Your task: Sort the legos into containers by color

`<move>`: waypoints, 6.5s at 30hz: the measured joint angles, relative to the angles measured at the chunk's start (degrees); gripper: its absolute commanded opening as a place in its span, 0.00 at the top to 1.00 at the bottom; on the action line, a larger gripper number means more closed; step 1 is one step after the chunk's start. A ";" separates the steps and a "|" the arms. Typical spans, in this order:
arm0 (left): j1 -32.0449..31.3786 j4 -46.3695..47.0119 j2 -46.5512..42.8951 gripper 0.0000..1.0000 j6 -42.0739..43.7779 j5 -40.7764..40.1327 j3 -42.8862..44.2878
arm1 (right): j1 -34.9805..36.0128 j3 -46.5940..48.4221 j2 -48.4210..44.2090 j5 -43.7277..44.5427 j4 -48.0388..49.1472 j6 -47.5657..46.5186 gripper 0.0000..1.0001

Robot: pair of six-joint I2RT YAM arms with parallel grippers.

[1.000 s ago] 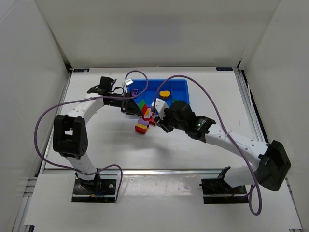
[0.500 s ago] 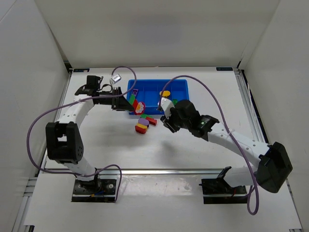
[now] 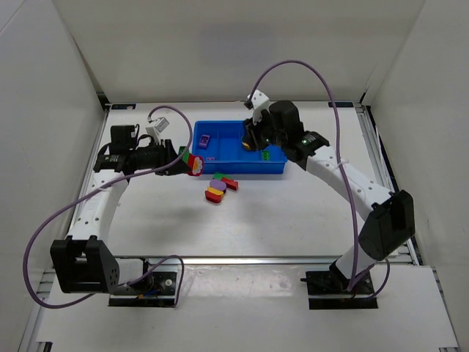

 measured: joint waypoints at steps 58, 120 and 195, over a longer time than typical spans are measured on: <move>0.00 3.13 12.02 0.79 0.68 17.31 9.22 | -17.38 8.17 8.83 -48.96 -1.75 9.99 0.19; 5.22 5.31 15.78 0.81 1.75 24.81 12.37 | -10.97 14.27 21.70 -57.18 -3.19 15.76 0.95; 1.75 5.51 19.17 0.77 -0.83 31.32 11.21 | -0.46 20.55 26.29 -55.28 22.36 42.47 0.18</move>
